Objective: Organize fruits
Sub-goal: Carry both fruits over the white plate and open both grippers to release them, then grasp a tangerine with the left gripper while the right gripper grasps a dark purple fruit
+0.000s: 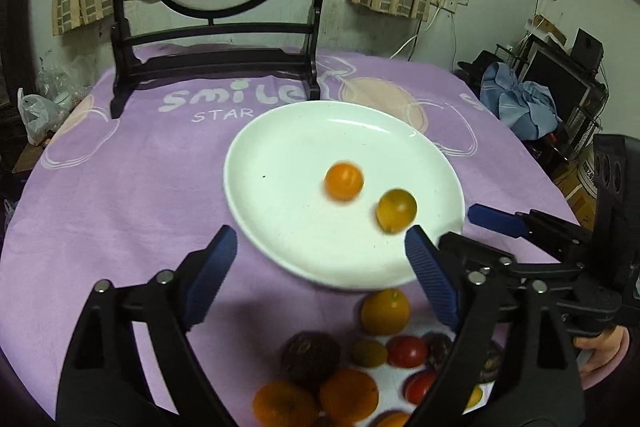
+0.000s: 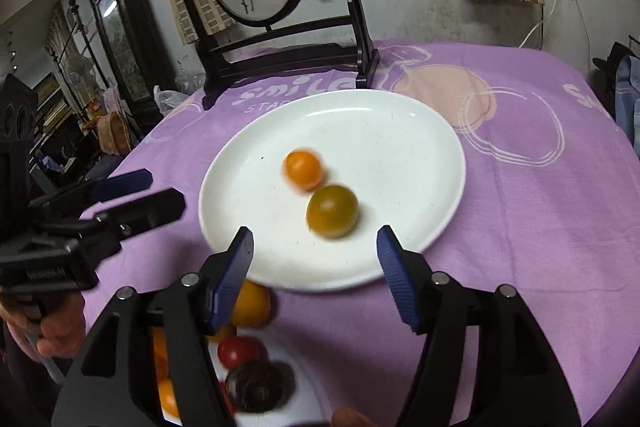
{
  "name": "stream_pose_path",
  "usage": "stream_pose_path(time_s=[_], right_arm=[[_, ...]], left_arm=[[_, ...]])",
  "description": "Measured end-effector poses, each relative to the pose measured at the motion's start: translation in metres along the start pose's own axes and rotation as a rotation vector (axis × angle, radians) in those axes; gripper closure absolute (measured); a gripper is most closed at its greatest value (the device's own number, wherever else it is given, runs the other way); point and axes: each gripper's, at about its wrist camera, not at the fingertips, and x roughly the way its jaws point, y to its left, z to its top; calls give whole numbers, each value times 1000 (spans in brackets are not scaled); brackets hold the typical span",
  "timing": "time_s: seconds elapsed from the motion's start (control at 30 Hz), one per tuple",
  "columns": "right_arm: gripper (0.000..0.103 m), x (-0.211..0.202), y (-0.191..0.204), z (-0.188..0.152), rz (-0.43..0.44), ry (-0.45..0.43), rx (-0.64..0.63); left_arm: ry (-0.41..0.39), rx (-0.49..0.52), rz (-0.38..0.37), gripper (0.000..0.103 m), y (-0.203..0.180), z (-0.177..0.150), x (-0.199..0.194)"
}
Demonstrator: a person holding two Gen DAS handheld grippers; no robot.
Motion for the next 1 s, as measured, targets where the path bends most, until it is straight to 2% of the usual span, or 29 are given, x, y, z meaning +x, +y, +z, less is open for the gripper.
stream_pose_path(time_s=[0.27,0.43,0.53,0.67,0.87,1.0], right_arm=[[38,-33,7,-62,80,124,-182],[39,-45,8,-86,81,168,-254],[39,-45,10,-92,78,185,-274],[48,-41,14,-97,79,214,-299],[49,-35,13,-99,64,230,-307],[51,-26,27,-105,0,215,-385]], left_arm=[[-29,37,-51,13,22,-59,-51],[14,51,-60,13,29,-87,-59],[20,51,-70,13,29,-91,-61],[7,51,-78,13,29,-92,-66],[6,40,-85,13,31,-92,-68],[6,28,-87,13,34,-94,-70]])
